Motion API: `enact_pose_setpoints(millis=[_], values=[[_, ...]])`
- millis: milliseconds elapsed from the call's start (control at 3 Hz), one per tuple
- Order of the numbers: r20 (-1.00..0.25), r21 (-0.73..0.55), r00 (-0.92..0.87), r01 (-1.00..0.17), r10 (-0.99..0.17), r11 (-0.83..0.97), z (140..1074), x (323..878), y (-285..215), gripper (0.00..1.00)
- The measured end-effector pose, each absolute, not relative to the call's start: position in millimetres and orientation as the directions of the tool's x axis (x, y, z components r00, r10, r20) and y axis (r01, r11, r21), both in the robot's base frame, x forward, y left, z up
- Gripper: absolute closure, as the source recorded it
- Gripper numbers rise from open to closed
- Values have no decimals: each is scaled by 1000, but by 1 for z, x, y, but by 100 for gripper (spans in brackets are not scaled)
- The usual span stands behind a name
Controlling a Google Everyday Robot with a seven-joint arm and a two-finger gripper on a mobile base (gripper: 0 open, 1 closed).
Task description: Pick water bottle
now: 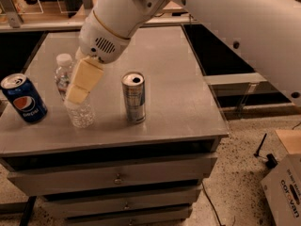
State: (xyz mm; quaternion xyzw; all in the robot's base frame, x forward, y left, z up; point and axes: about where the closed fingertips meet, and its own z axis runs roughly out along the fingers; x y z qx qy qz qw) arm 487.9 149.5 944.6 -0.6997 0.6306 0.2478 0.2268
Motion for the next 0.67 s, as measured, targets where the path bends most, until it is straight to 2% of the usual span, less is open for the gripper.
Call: enact_pose_setpoints(millis=[333,667], values=[[-656,12,61,-996,-752,-91,943,486,159,40],[-684,39,44,-995,-728,-97,944,481,166,41]])
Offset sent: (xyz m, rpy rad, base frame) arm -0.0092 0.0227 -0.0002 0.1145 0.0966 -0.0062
